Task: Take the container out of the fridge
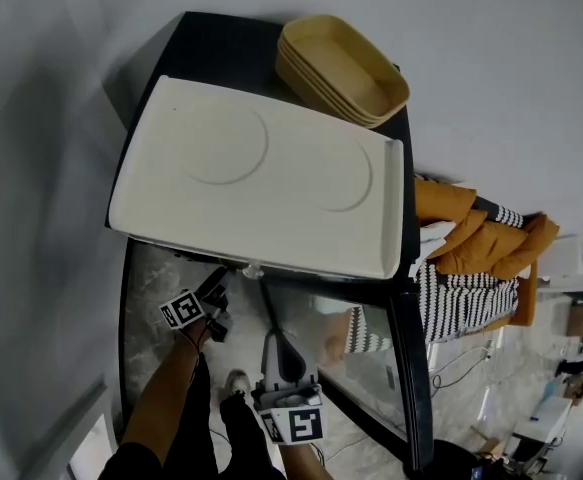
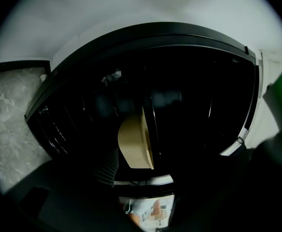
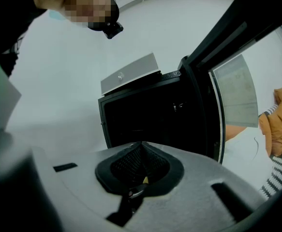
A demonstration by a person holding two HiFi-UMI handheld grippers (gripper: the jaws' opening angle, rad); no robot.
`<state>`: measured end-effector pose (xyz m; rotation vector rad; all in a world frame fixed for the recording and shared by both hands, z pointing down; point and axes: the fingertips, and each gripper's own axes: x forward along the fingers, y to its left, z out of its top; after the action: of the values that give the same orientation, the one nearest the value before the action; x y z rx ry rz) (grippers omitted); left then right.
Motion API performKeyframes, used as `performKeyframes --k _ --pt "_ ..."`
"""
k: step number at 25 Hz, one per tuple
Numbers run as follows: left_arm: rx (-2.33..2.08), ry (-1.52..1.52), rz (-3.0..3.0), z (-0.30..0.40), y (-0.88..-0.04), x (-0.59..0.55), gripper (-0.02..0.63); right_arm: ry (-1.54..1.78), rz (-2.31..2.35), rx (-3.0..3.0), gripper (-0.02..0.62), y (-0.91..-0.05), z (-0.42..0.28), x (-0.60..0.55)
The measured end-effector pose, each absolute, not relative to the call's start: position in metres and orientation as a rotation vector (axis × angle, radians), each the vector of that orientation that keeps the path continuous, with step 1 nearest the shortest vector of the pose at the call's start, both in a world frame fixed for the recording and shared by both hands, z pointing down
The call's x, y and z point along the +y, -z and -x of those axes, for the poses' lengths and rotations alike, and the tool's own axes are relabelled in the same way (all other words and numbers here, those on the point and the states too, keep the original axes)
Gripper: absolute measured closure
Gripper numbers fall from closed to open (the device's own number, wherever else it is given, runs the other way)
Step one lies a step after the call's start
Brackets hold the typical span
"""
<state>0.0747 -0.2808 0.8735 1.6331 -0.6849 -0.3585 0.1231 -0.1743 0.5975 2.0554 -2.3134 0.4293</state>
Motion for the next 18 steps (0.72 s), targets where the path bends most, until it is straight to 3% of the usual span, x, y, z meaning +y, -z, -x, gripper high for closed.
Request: performKeyframes --k 18 --pt "-0.652 0.507 -1.567 -0.086 -0.888 -0.305 0.324 -0.486 -2.039 -2.262 0.595 -0.612 -0.127 -0.166"
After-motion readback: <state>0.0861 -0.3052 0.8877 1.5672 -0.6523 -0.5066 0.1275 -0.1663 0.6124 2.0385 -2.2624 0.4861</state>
